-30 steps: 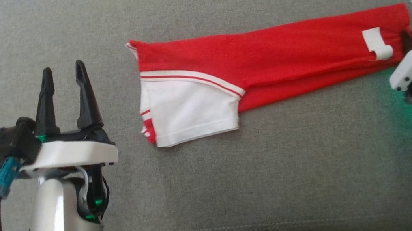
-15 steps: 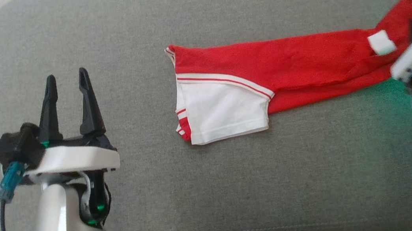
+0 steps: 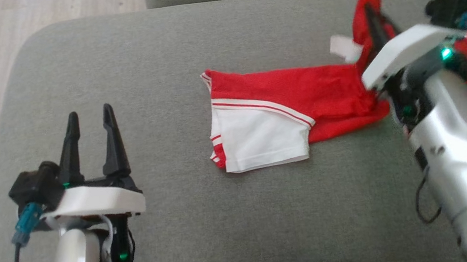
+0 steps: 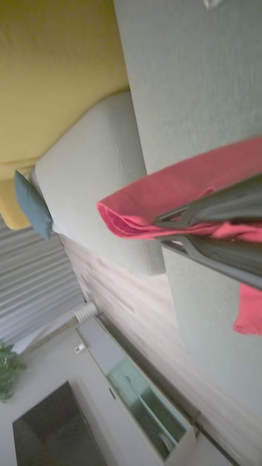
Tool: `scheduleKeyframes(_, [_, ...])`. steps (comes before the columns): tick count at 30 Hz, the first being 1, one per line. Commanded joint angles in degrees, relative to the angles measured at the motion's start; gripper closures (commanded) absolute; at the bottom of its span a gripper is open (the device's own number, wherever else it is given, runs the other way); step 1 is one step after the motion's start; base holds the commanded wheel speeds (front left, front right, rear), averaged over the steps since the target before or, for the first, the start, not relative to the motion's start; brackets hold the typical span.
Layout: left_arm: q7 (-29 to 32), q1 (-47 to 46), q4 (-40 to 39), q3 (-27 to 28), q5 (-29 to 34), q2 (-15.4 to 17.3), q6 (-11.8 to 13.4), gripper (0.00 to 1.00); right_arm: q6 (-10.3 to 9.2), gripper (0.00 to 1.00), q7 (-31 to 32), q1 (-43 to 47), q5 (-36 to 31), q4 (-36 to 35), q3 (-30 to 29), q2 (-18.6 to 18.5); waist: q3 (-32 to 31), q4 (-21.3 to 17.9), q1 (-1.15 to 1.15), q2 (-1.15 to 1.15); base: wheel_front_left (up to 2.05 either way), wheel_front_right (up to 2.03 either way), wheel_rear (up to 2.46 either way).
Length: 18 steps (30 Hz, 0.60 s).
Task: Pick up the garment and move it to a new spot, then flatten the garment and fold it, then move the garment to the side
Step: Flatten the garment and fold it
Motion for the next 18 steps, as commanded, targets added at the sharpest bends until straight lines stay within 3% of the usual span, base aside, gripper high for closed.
scheduleKeyframes(1, [-0.3,-1.1,-1.9,0.9,-0.5,0.7,0.3,0.00,0.37,1.00,1.2,1.5,4.2,-4.9,4.7,1.4,-0.5,1.5,0.00,0.00,0.00,0.00,0.00])
scheduleKeyframes(9, [-0.3,-0.3,-1.5,0.2,-0.7,0.7,0.5,0.00,0.37,1.00,1.0,6.5,13.7,-9.3,14.4,1.4,-0.8,5.1,0.00,0.00,0.00,0.00,0.00])
scheduleKeyframes(18, [-0.3,-0.1,-0.9,-1.3,-1.4,0.7,0.7,0.00,0.37,1.00,-3.8,6.8,24.5,-5.3,26.6,1.4,0.1,9.7,0.00,0.00,0.00,0.00,0.00])
